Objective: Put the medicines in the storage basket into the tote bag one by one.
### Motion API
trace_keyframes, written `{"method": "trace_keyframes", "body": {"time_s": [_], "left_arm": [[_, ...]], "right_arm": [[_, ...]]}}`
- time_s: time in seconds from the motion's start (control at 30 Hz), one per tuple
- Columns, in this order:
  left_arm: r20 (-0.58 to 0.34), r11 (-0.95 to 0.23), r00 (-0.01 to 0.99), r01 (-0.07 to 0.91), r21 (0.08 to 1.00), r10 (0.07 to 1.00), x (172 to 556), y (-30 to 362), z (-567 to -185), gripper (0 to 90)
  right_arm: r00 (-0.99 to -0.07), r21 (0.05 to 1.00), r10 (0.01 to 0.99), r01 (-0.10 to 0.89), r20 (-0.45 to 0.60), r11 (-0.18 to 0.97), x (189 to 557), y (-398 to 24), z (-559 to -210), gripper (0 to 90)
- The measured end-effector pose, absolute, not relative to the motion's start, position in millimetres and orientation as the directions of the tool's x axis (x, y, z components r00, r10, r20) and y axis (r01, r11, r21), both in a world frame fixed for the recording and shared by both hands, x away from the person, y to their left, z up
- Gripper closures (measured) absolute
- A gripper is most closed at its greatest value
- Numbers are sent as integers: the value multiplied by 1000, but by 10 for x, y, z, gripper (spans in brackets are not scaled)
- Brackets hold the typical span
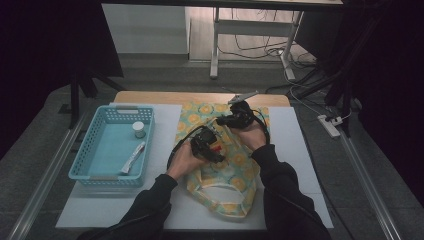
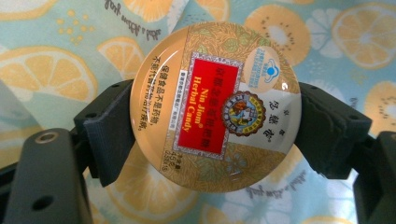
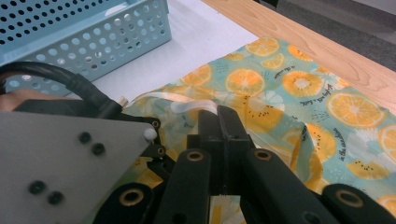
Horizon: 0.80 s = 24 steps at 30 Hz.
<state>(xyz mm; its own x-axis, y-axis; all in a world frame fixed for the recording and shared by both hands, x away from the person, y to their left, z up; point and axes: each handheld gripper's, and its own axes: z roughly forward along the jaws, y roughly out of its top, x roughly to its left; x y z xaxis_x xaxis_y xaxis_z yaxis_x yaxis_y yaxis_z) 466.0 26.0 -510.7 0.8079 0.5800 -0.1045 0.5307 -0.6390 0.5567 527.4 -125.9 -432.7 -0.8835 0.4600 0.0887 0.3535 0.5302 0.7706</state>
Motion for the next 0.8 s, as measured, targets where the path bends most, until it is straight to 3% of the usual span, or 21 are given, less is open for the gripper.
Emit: {"method": "trace_keyframes", "body": {"time_s": [0.47, 0.8], "left_arm": [[-72, -637, 795, 533, 557, 603, 4678, 210, -5214, 195], [-122, -577, 783, 544, 610, 610, 4619, 274, -5036, 85]], "right_arm": [[-883, 769, 461, 353, 87, 533, 5271, -1252, -4349, 900], [-884, 770, 459, 353, 88, 532, 5258, -1256, -4347, 900]]}}
